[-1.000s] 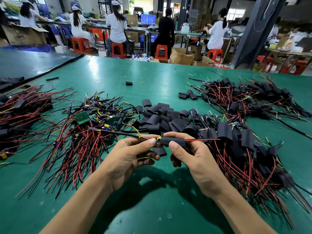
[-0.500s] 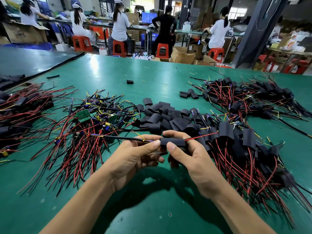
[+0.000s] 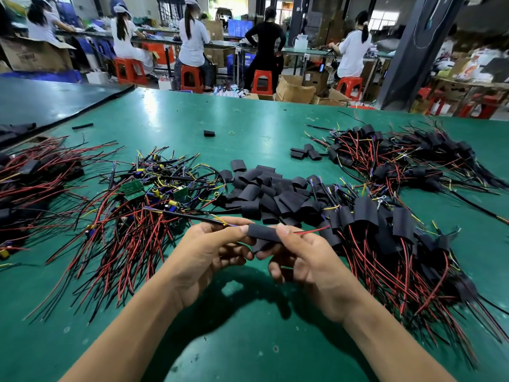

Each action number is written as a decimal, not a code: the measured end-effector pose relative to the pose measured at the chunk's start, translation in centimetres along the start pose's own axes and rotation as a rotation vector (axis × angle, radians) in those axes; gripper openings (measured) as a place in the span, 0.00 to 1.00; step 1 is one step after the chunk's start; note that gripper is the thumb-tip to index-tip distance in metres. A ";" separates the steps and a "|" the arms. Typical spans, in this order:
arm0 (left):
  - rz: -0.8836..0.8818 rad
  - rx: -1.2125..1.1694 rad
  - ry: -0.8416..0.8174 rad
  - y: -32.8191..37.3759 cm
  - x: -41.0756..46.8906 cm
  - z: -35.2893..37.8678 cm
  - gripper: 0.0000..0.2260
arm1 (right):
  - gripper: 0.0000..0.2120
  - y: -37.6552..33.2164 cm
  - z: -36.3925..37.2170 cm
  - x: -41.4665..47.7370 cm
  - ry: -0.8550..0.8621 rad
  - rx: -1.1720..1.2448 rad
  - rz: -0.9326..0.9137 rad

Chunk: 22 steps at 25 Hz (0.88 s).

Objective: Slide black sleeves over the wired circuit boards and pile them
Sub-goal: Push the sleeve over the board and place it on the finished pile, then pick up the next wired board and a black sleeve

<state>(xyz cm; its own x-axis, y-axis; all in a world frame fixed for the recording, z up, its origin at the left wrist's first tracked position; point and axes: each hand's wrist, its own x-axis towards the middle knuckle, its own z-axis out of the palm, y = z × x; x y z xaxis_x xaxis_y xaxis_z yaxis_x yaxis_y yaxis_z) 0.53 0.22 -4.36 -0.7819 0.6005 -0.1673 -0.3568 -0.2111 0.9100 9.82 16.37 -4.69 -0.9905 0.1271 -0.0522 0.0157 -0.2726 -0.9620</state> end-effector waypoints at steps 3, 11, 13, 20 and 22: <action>-0.015 0.022 -0.047 0.1 0.0 -0.1 0.14 | 0.15 -0.2 0.0 -0.2 -0.035 0.068 0.126; -0.036 0.086 0.027 0.0 0.4 -0.4 0.17 | 0.09 -2.3 -1.3 0.2 0.554 0.569 -0.263; -0.048 0.116 0.063 -0.2 0.5 -0.3 0.17 | 0.13 -2.2 -1.6 0.3 0.680 0.460 -0.290; -0.065 0.170 0.108 -0.4 0.8 -0.4 0.10 | 0.16 -1.7 -1.7 0.3 0.606 0.438 -0.268; -0.066 0.174 0.127 -0.5 0.9 -0.6 0.08 | 0.13 -1.7 -1.9 0.3 0.606 0.402 -0.313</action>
<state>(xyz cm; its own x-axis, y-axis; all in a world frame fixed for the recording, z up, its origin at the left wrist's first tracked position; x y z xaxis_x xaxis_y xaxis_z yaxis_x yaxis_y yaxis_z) -0.28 0.41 -5.15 -0.8220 0.5040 -0.2653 -0.3245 -0.0317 0.9454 9.75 18.66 -3.58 -0.6918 0.7208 -0.0432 -0.4168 -0.4475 -0.7912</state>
